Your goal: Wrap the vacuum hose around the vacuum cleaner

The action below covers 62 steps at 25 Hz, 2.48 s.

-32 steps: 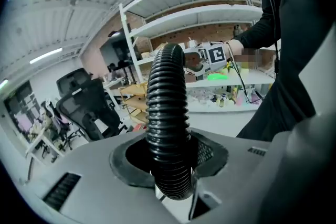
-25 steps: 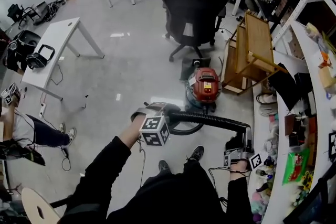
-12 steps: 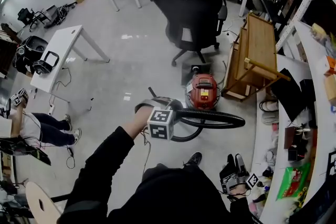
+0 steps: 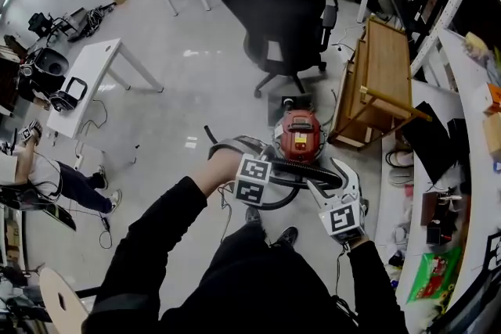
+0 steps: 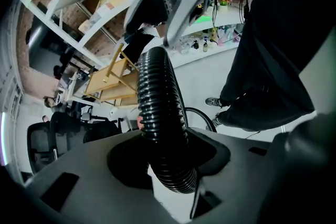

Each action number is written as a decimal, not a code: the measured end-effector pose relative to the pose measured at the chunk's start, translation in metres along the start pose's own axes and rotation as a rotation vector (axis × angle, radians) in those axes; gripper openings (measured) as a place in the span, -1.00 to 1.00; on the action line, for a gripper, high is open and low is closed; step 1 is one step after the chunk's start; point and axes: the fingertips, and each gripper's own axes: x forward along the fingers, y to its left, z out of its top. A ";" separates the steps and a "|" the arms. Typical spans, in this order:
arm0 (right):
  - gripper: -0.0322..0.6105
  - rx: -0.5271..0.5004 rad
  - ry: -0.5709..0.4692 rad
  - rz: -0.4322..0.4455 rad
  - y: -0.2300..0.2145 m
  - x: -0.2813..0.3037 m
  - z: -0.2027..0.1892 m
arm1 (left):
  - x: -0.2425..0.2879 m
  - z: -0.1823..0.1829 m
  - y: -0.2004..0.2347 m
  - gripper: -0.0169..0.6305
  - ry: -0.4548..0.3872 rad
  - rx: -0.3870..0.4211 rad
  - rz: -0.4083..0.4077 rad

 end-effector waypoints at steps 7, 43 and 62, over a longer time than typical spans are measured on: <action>-0.43 -0.379 0.219 -0.022 0.007 0.082 -0.008 | 0.003 0.017 0.034 -0.33 -0.026 0.051 0.024; -0.35 0.091 1.108 0.256 -0.171 0.249 -0.228 | 0.369 -0.231 0.100 -0.46 -0.214 -1.385 0.018; -0.30 0.013 0.844 -0.107 -0.192 0.452 -0.479 | 0.603 -0.304 0.138 -0.49 -0.008 -1.452 -0.052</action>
